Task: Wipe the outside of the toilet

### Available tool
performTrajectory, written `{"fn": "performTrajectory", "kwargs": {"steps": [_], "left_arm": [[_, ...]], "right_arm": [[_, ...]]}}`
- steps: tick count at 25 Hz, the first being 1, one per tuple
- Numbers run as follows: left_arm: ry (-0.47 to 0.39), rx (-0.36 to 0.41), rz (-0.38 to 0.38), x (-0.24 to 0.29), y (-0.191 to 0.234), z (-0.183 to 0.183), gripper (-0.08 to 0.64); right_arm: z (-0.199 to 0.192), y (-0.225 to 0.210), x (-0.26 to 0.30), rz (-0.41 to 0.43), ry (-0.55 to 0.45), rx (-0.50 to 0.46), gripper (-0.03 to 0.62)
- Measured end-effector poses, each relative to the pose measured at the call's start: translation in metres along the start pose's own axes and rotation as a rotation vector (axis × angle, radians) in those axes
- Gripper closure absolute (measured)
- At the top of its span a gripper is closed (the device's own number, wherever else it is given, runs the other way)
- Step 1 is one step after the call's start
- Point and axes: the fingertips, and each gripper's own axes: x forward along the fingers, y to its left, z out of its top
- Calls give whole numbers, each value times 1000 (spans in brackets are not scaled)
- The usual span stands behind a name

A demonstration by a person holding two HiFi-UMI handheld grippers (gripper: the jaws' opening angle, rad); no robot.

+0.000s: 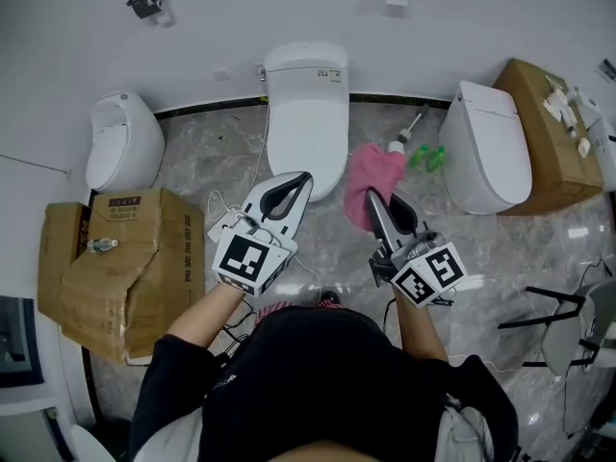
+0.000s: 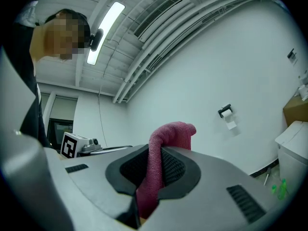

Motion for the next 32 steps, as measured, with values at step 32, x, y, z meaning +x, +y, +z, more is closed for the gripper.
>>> {"fn": "performTrajectory", "kwargs": {"steps": [32], "left_arm": [[-57, -13, -102, 83, 120, -3, 551]], "right_arm": [[-2, -54, 110, -86, 12, -35, 537]]}}
